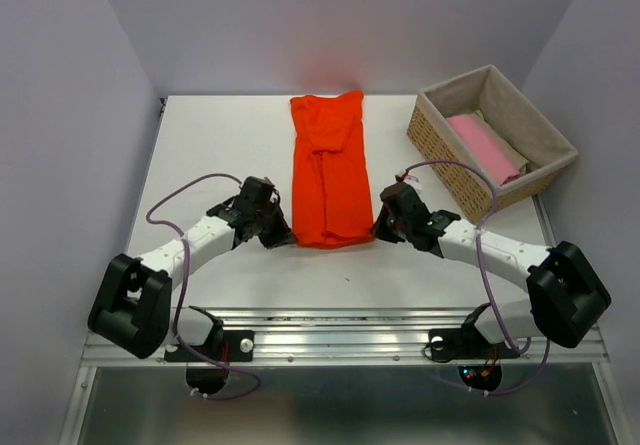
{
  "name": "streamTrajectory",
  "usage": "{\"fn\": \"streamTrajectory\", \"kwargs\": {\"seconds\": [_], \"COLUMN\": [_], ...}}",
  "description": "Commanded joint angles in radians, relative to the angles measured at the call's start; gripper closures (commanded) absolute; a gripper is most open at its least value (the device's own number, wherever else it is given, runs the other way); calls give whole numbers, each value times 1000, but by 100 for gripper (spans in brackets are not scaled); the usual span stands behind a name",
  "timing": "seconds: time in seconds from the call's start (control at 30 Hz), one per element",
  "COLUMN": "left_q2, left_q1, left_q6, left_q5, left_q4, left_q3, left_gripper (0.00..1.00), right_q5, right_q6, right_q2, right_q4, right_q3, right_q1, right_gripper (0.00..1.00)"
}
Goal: Roll the t-shirts
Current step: Roll the T-shirt to the center of the board.
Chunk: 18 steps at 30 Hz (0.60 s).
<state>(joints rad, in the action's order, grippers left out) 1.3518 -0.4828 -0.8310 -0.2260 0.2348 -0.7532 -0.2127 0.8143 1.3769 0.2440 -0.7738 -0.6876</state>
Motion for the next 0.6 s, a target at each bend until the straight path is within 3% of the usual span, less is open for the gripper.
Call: {"fn": "streamTrajectory", "kwargs": {"seconds": [0.0, 0.57], "left_q2": [-118, -141], "left_q1": [-10, -31], "left_q6": [9, -16], "left_q5": [-56, -99], "left_q4": [86, 90], "left_q3": [75, 204], "left_gripper": [100, 100], "right_q5": [94, 187], "right_q6": [-17, 62], "right_q2": [-65, -95], "right_q4": [-29, -46], "right_q3": [45, 168], "right_q1": [3, -47], "right_gripper": [99, 99]}}
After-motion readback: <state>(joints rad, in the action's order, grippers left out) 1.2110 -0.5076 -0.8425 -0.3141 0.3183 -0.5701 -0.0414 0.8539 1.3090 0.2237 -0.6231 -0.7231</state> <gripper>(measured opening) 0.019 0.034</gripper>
